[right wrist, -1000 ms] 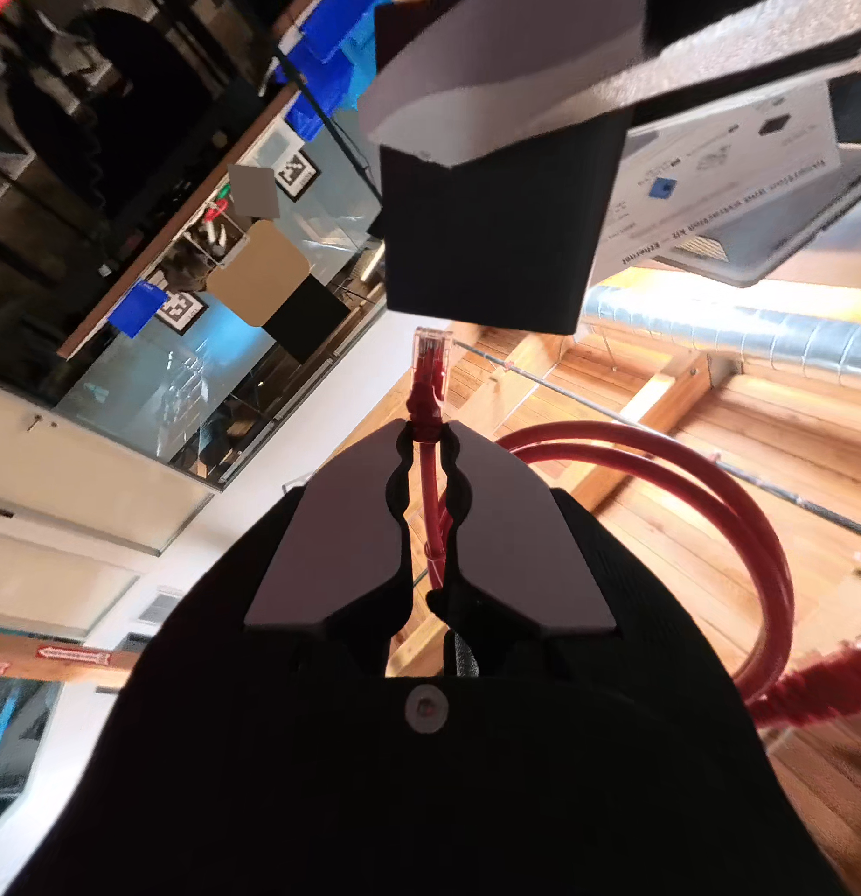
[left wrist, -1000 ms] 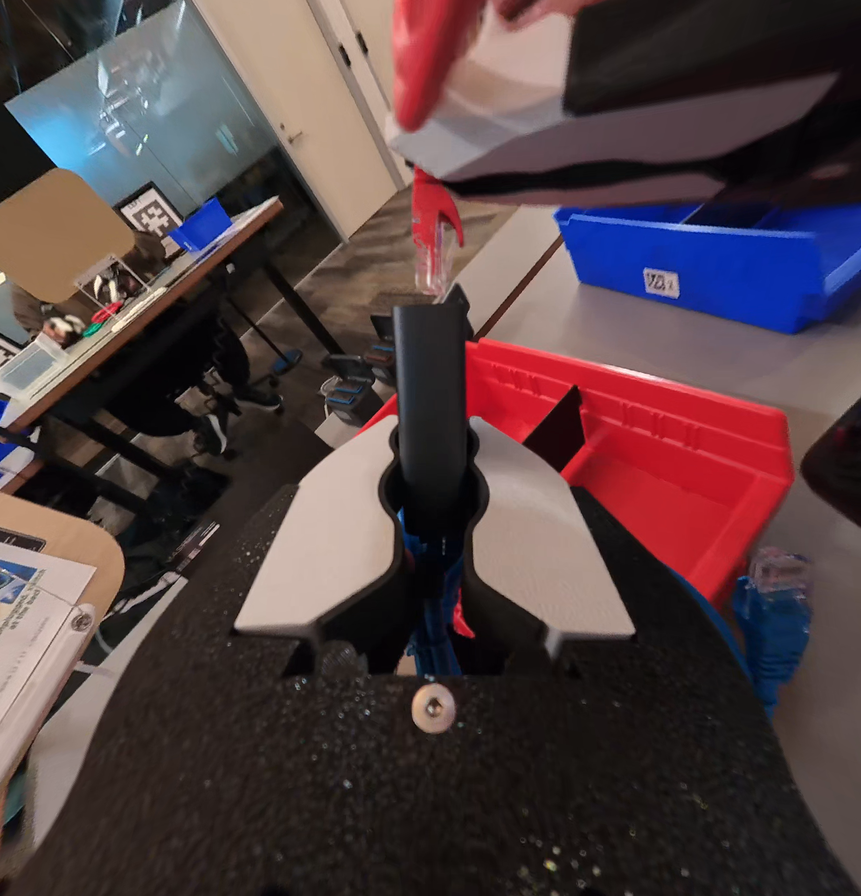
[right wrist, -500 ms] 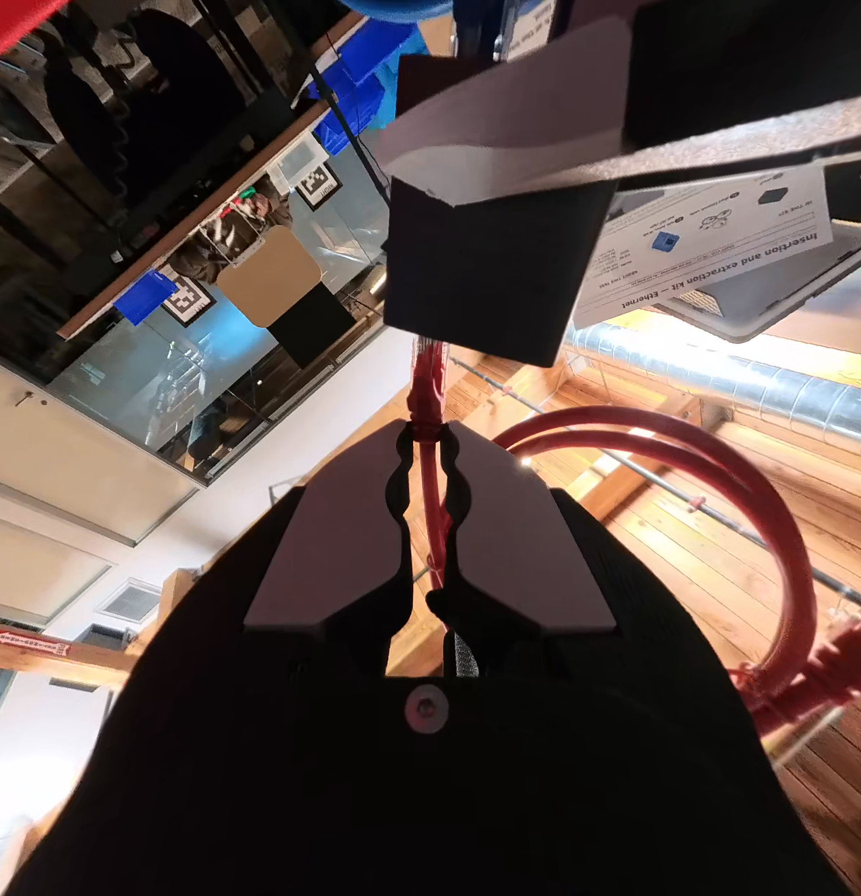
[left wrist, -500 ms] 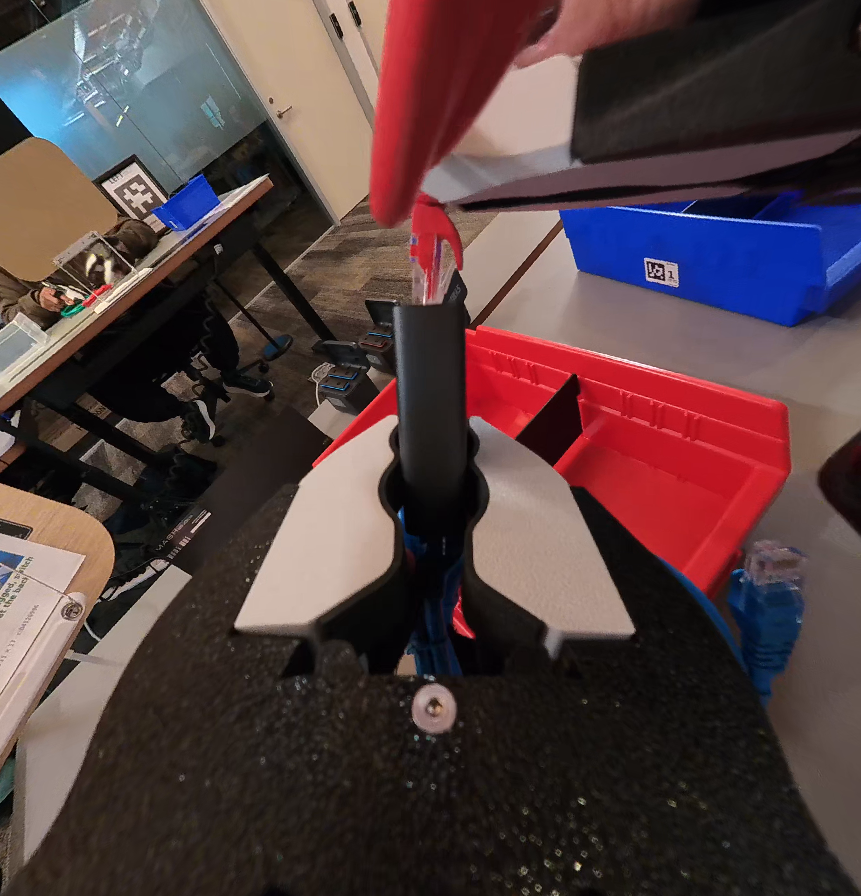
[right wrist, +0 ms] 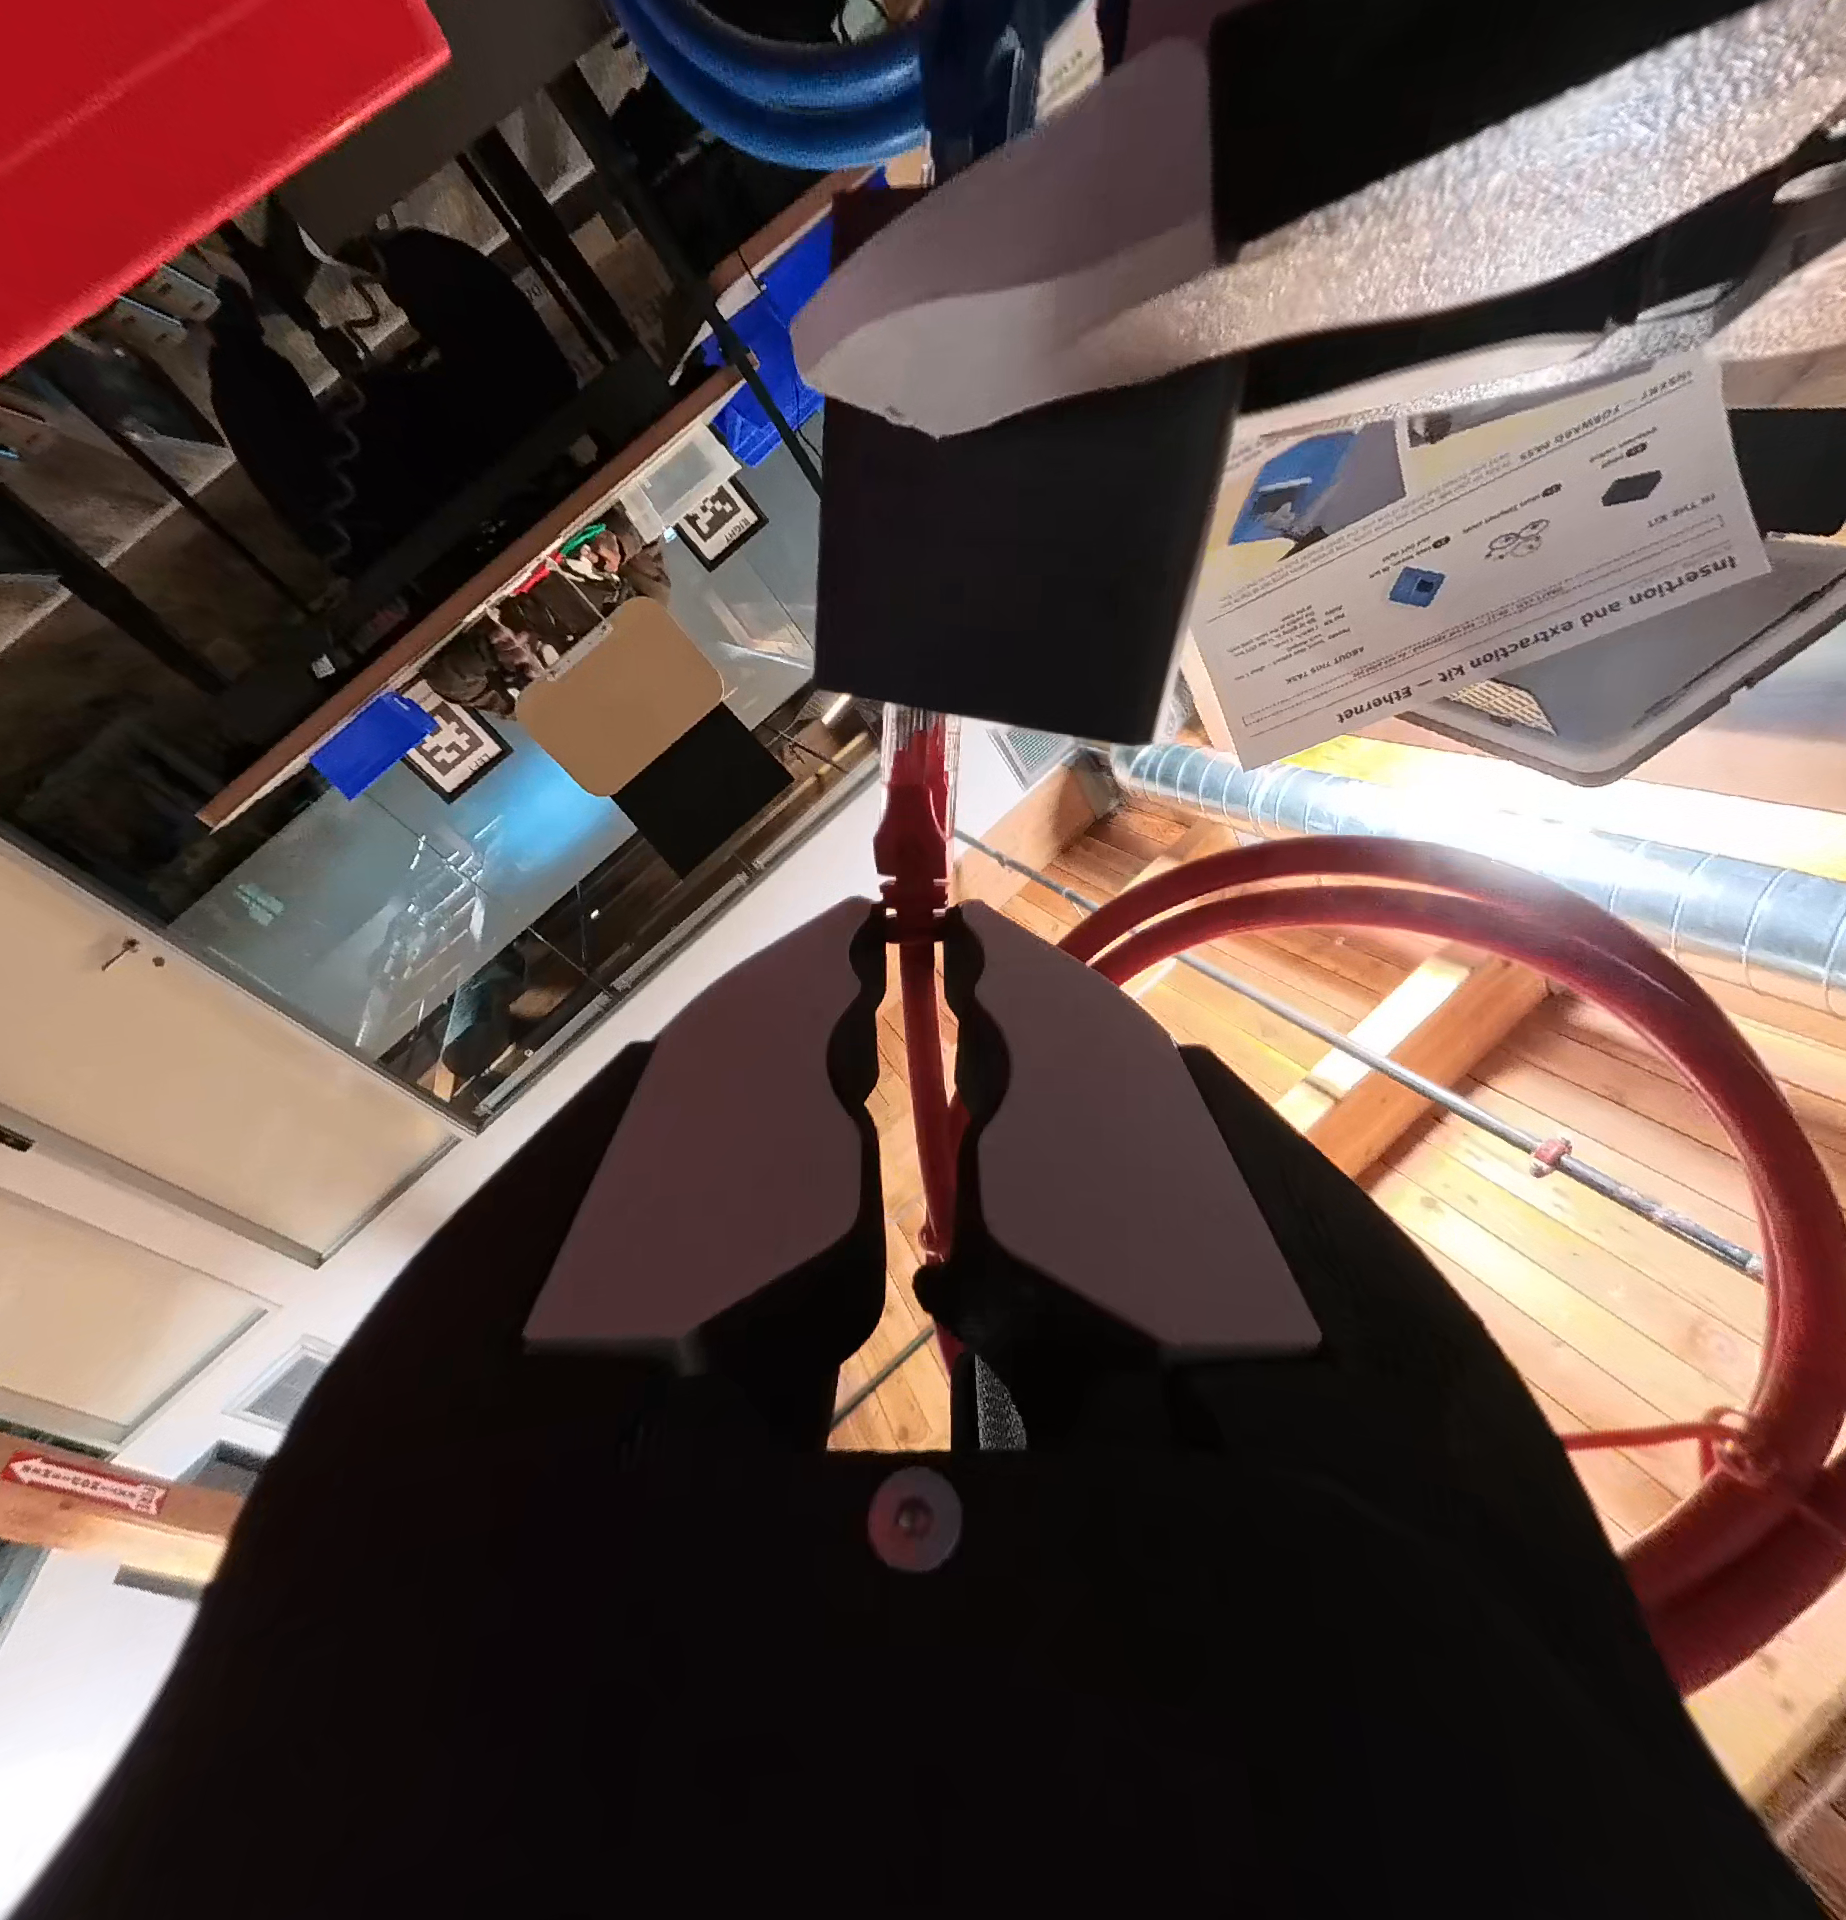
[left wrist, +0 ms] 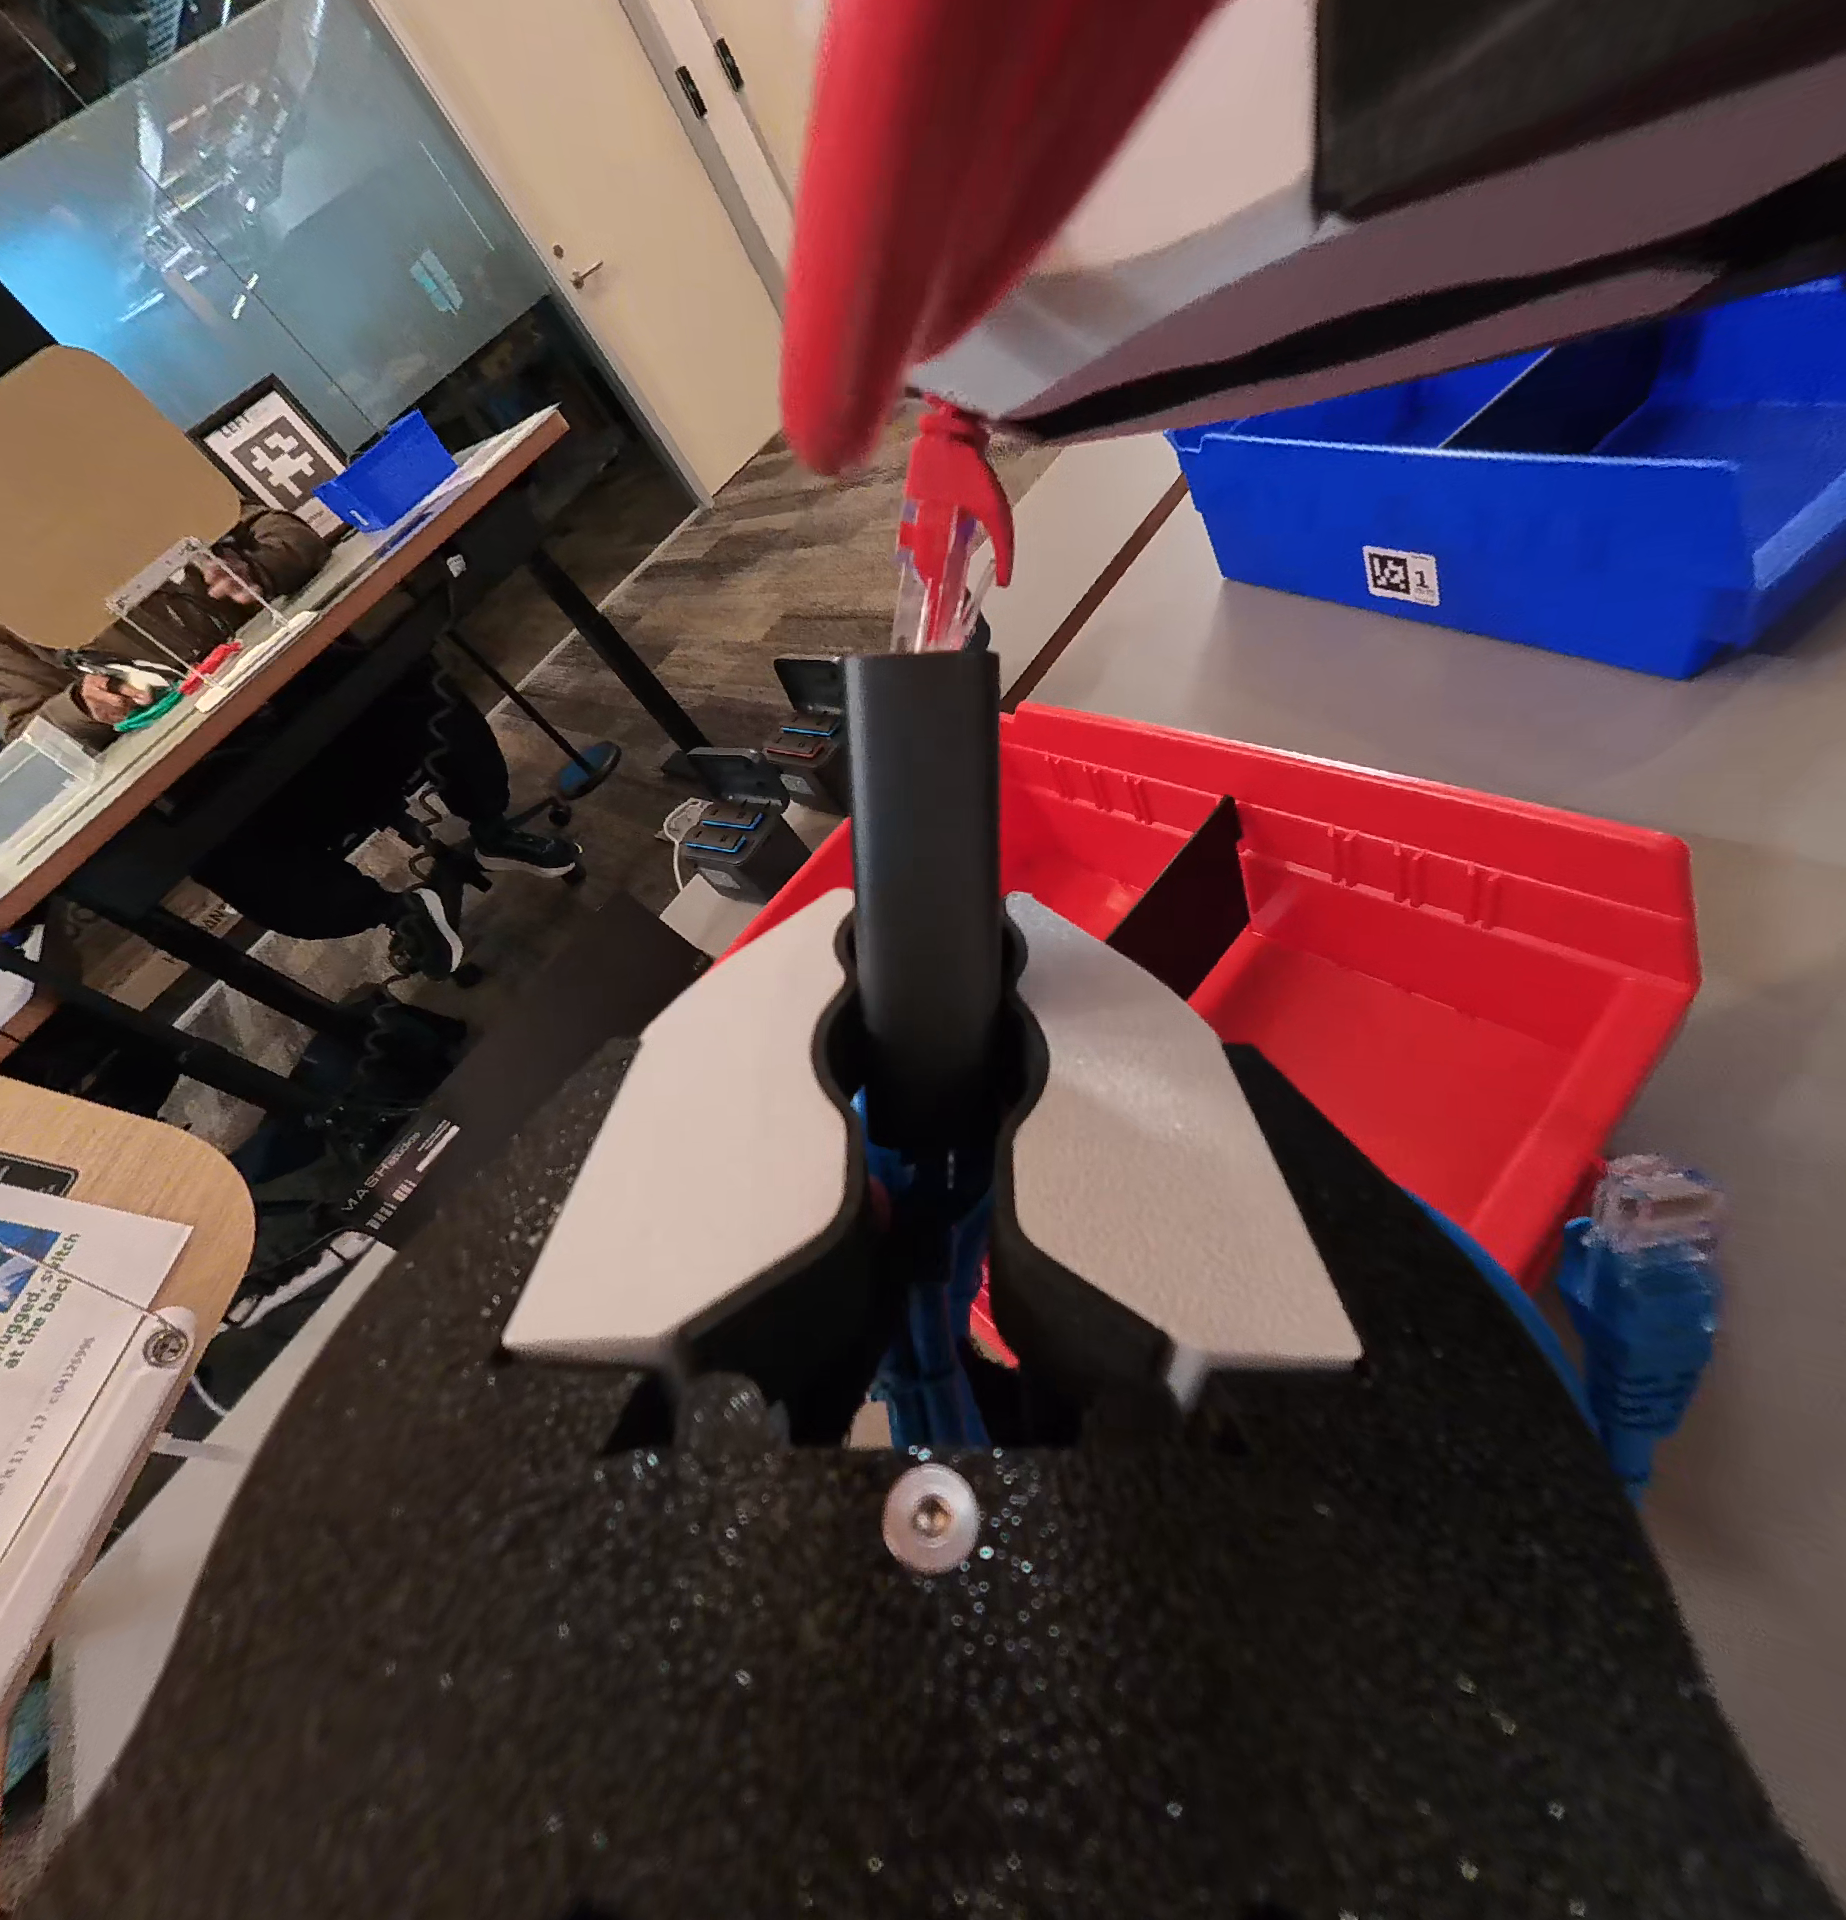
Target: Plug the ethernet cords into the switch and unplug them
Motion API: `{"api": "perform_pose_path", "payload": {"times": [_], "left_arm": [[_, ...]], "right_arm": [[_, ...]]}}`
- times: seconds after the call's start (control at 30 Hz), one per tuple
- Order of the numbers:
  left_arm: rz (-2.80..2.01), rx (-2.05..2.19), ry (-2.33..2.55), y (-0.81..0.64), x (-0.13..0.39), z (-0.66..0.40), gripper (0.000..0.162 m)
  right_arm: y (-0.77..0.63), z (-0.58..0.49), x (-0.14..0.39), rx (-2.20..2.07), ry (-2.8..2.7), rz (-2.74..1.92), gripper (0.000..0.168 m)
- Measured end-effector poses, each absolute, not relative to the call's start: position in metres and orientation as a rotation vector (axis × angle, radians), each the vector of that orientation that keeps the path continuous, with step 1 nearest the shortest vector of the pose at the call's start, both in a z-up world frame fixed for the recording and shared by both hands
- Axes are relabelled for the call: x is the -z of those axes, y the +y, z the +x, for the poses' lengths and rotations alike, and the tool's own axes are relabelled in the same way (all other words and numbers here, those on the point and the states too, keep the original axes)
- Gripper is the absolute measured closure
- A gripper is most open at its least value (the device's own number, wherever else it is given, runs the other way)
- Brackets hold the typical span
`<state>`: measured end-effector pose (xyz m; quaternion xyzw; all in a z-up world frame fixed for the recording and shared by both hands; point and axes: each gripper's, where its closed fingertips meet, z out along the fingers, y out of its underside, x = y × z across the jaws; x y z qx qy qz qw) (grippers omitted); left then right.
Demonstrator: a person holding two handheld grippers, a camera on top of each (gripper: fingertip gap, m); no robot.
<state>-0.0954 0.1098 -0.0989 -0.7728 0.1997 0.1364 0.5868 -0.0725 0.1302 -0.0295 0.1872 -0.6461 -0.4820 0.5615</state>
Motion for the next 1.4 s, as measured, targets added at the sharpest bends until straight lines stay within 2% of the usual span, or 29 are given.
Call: {"api": "perform_pose_path", "payload": {"times": [0.73,1.4], "left_arm": [[-1.744,-0.35,0.58,0.109,0.097,-0.092,0.141],[-1.681,-0.131,0.689,0.1,0.094,-0.07,0.142]], "right_arm": [[0.123,-0.059,0.03,1.055,-1.569,0.564,0.16],[0.112,-0.054,0.031,0.995,-1.591,0.612,0.16]]}}
